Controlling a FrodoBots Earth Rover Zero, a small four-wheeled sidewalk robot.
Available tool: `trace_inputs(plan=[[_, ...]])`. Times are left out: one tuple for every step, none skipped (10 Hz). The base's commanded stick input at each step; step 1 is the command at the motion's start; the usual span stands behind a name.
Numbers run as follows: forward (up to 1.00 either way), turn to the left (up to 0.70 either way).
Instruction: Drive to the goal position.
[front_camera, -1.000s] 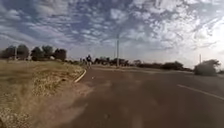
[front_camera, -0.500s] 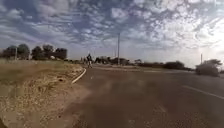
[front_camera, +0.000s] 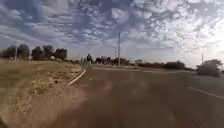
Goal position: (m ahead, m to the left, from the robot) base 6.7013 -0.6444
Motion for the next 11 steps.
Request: trace_inputs(plan=[[0.6,0.0],[0.6,0.0],[0.6,0.0],[0.6,0.0],[0.6,0.0],[0.6,0.0],[0.6,0.0],[0.6,0.0],[0.6,0.0],[0.6,0.0],[0.6,0.0]])
